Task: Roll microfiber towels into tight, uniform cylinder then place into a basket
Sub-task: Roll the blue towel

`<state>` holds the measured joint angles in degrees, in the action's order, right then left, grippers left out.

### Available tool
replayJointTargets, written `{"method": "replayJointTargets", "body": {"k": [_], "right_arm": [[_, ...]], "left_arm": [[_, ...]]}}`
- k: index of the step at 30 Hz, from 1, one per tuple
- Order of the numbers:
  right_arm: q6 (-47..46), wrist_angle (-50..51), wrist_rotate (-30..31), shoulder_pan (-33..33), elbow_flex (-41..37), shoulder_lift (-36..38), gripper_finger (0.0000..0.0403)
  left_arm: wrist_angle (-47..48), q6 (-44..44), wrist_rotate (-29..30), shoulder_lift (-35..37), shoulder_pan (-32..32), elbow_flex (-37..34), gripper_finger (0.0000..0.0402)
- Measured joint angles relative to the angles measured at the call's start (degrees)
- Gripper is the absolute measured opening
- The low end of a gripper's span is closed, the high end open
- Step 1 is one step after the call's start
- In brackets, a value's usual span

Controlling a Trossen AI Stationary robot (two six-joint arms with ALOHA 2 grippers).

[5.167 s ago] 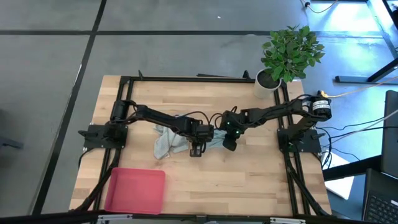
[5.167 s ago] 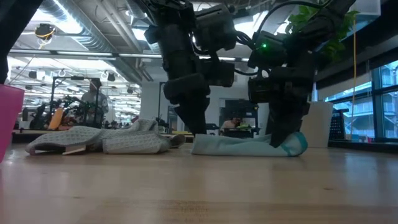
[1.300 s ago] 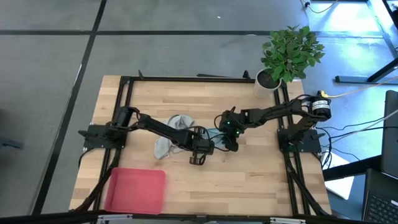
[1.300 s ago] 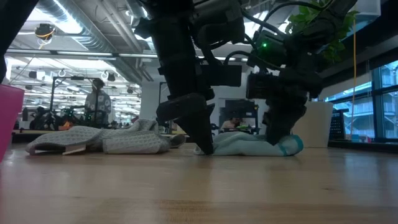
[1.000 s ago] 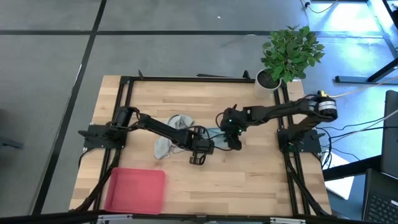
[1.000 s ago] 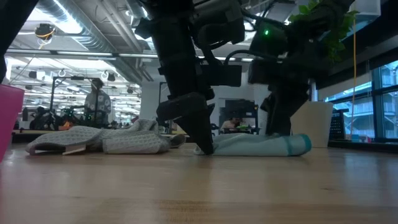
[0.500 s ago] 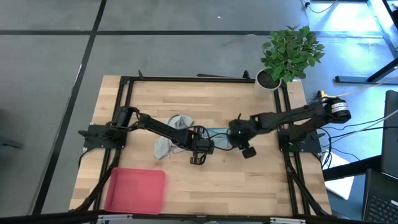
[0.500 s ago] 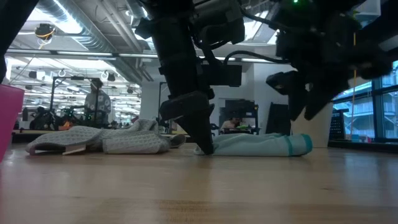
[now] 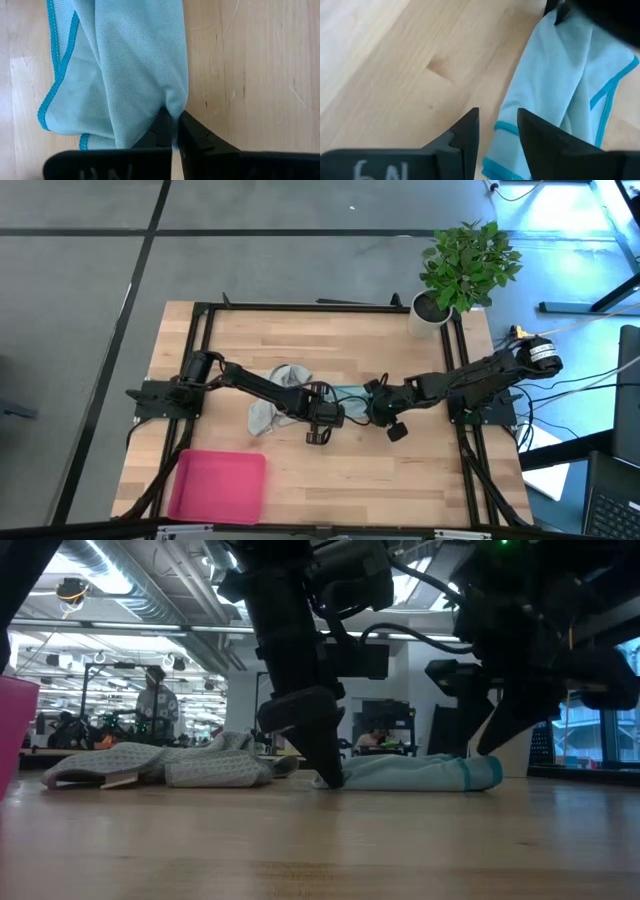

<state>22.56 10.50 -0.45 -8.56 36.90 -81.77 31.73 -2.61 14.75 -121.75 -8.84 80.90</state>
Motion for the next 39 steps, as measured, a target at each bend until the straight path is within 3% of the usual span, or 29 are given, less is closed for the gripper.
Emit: {"method": "replayJointTargets", "body": {"k": [8, 14, 21, 25, 31, 39], "right_arm": [[0.2, -4.0, 0.5, 0.0, -2.1, -2.2, 0.0134], [0.3, -6.7, 5.4, 0.0, -3.6, -5.7, 0.0134], [-1.1, -6.8, 6.5, 0.0, -3.5, -7.5, 0.0131], [-1.2, -6.8, 8.0, -0.1, -3.5, -7.6, 0.0102], [-1.4, -7.0, 12.3, 0.1, -3.5, -7.8, 0.0015], [-4.1, -6.0, 11.5, 0.0, -3.1, -7.6, 0.0006]], "left_arm": [[-0.3, -0.2, -0.8, 0.0, 0.4, 0.0, 0.0], [-0.5, -0.3, -1.0, 0.0, 0.5, 0.0, 0.0], [-0.5, -0.3, -1.8, 0.0, 0.5, 0.0, 0.0], [-0.5, -0.3, -1.8, 0.1, 0.5, 0.0, 0.0], [-0.5, -0.3, -2.0, 0.0, 0.5, 0.0, 0.0], [-0.4, -0.3, -2.6, 0.4, 0.5, -0.1, 0.0]]}}
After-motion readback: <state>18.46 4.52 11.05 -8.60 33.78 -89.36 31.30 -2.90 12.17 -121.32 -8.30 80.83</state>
